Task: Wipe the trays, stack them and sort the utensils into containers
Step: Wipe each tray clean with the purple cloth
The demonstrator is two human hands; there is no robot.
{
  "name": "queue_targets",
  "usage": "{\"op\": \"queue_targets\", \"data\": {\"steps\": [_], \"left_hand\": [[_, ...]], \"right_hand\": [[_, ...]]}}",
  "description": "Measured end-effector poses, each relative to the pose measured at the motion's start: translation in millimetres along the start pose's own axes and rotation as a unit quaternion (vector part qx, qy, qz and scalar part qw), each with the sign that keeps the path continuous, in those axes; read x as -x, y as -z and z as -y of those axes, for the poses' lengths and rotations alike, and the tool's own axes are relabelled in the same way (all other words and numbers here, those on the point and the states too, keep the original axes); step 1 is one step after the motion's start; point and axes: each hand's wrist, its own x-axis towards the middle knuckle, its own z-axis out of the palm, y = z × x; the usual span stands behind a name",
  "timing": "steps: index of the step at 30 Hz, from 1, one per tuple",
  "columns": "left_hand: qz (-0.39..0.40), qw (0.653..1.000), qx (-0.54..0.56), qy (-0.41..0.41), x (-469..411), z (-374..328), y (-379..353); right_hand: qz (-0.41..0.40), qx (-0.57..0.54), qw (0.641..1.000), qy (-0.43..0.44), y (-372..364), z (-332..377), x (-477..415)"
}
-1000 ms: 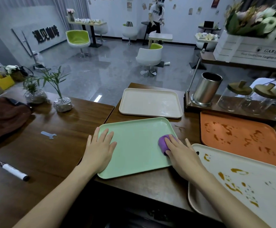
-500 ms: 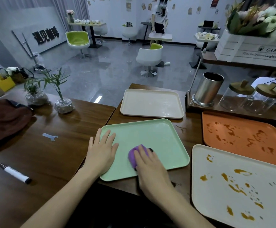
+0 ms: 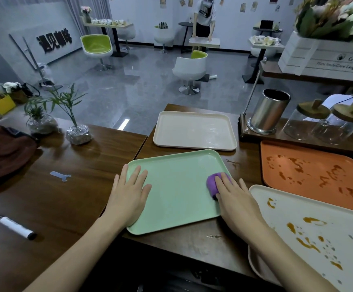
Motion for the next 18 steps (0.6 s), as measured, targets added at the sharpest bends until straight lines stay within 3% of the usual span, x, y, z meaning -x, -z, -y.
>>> {"op": "queue_targets", "data": {"steps": [4,7,14,18], "left_hand": [[-0.012,0.999,-0.017,-0.04,7.0,-8.1,14.7],[-0.005,0.999,0.031,-0.027,6.4,-5.7,13.2],[-0.076,0.989,0.091,0.092,6.3,9.1,-0.4],[-0.076,0.988,0.102,0.087,5.9,9.1,0.3]], "right_hand": [[0.0,-0.019,1.0,0.002,1.4,9.9,-46.9],[-0.009,-0.04,0.999,0.0,5.6,15.4,-80.3],[0.014,-0.044,0.999,0.006,4.5,11.3,-93.5],[0.032,-0.053,0.998,0.031,13.7,26.8,-101.9]]}}
